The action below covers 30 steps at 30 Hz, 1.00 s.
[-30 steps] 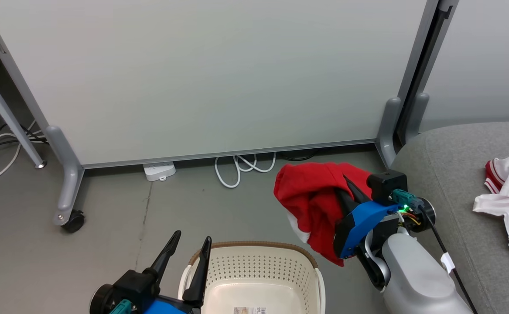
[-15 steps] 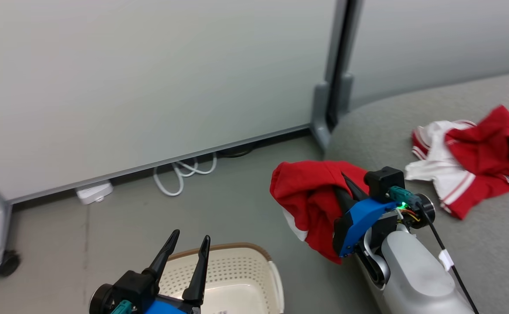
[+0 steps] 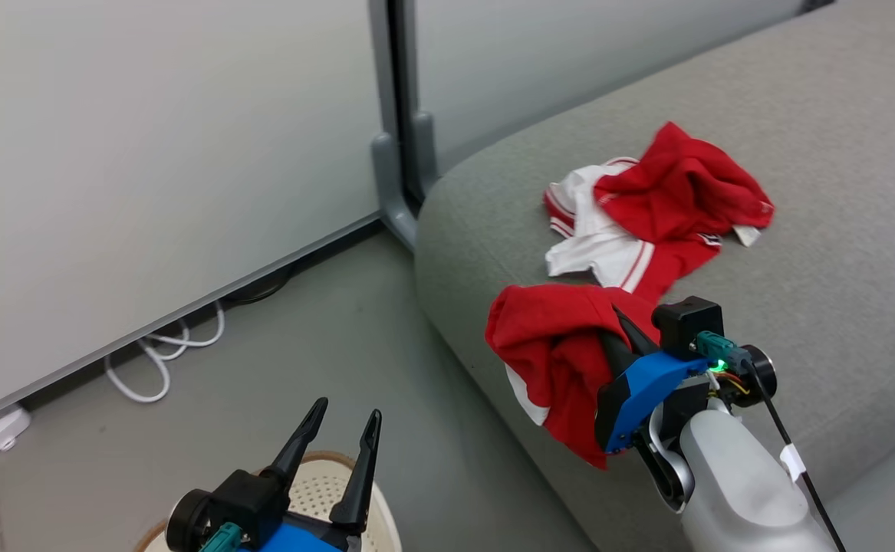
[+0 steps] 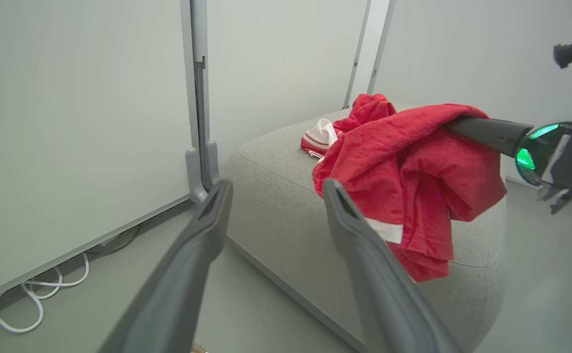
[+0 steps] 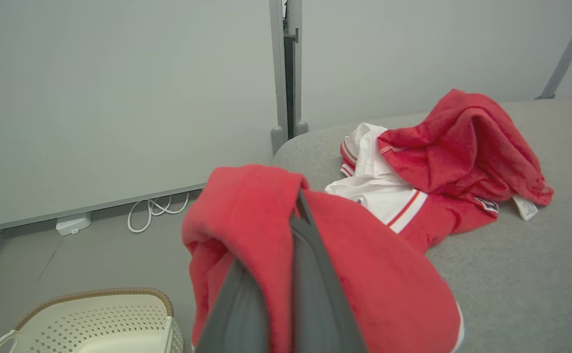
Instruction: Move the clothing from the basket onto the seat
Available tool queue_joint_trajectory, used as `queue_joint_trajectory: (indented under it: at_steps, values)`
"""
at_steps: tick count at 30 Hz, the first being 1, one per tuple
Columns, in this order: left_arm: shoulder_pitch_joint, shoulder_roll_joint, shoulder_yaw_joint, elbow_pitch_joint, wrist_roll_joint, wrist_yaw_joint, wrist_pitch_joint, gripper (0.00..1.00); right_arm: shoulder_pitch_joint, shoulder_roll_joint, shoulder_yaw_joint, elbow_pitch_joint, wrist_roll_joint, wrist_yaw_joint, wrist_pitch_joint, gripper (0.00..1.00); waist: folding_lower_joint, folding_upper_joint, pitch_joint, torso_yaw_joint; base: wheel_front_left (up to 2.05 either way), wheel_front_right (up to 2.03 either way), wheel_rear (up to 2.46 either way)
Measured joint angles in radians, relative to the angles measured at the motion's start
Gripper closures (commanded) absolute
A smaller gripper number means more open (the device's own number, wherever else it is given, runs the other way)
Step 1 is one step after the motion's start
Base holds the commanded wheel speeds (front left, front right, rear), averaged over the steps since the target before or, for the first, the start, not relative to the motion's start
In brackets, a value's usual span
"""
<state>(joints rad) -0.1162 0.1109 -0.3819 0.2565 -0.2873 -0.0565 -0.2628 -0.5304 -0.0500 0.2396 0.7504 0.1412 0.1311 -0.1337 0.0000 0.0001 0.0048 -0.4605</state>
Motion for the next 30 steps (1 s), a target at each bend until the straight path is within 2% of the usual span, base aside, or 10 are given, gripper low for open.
queue_joint_trajectory:
  at_steps: [7, 15, 19, 25, 30]
  values:
    - [0.0, -0.016, 0.015, 0.003, 0.016, -0.008, 0.0, 0.0, 0.008, 0.0, -0.011, -0.011, 0.0, 0.0, 0.0, 1.0, 0.0, -0.0001, 0.01, -0.06, 0.0, 0.0, 0.0]
    - [-0.003, -0.022, 0.022, 0.011, 0.031, -0.023, 0.0, 0.0, 0.008, 0.0, -0.034, -0.023, 0.001, 0.0, 0.003, 1.0, 0.0, 0.0, 0.03, -0.053, 0.0, 0.0, 0.0]
    - [-0.016, -0.019, 0.025, 0.007, 0.044, -0.026, 0.0, 0.0, -0.041, -0.002, -0.08, -0.025, -0.019, 0.0, 0.035, 1.0, 0.0, -0.0001, 0.055, -0.044, 0.0, 0.0, 0.0]
    - [-0.098, 0.02, 0.016, -0.023, 0.081, -0.039, 0.0, 0.0, -0.239, -0.101, -0.198, -0.059, -0.051, 0.0, 0.101, 1.0, 0.0, 0.0, 0.152, -0.016, 0.0, 0.0, 0.0]
    - [-0.19, 0.063, -0.005, -0.077, 0.109, -0.05, 0.018, 0.0, -0.404, -0.218, -0.338, -0.102, -0.044, 0.0, 0.141, 1.0, 0.0001, 0.0, 0.276, 0.021, 0.0, 0.0, 0.0]
